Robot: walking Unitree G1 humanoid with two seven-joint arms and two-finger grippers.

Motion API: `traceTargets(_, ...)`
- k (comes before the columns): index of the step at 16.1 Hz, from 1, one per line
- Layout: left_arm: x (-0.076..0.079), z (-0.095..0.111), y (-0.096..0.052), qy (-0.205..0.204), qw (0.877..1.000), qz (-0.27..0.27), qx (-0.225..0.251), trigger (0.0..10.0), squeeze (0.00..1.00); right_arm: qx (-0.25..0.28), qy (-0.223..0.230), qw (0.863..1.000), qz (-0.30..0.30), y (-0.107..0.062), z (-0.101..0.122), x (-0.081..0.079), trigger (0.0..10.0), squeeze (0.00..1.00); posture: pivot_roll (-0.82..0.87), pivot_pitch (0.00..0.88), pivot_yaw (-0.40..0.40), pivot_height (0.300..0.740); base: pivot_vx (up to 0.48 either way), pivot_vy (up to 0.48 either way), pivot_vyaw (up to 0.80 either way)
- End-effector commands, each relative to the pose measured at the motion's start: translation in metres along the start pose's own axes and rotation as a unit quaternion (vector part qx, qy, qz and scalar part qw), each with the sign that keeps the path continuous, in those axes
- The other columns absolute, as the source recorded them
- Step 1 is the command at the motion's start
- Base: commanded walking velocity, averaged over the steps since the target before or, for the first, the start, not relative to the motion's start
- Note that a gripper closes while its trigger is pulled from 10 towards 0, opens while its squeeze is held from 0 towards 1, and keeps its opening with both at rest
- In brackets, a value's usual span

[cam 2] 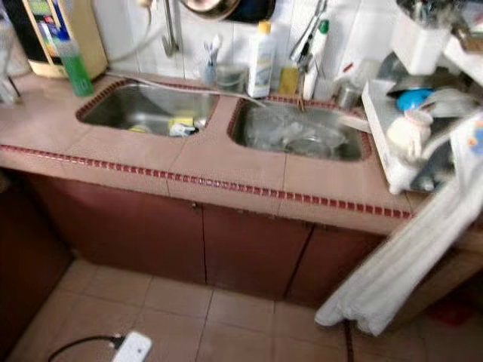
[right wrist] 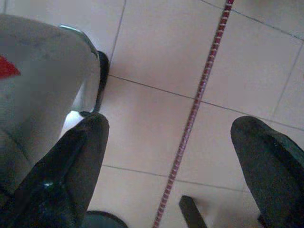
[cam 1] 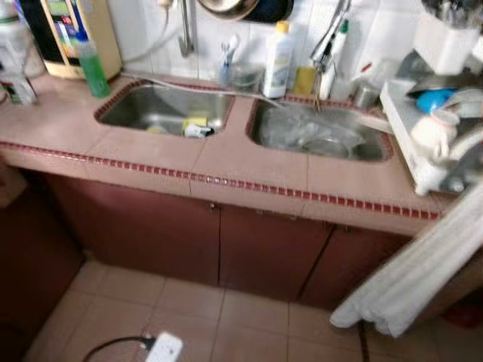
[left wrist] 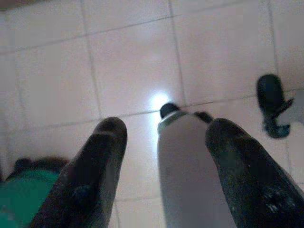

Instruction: Kitchen organization

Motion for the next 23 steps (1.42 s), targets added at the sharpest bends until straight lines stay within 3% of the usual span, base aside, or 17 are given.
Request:
traceTargets(1,0.0081,-0.0020,0.0004,-0.006,1.000,-0.011,-0.005,10.0,0.00,-0.005,0.001,1.000,0.005,-0.0004,-0.0038,-0.0029,10.0,0.00,-0.06,0.000,-0.031,0.740,0.000,0.000,0.00)
traceTargets(23,0.0151,-0.0071,0.0000,-0.038,0.999,-0.031,-0.016,10.0,0.00,-0.010,0.032,0.999,0.003,-0.0009,-0.0080,-0.0007,10.0,0.00,-0.06,0.000,-0.038,0.740,0.000,0.000,0.00)
Point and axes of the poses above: a point about 5 cm out from each wrist's last joint towards the gripper, its own y axis pointing out of the wrist towards the gripper, its own z axis along the axis of the wrist's last joint, x = y × z, the point moved 1 cm from there along y, pointing out of the wrist towards the gripper, and after that the axes turned 2 degrees about -y, right-handed, at the moved point
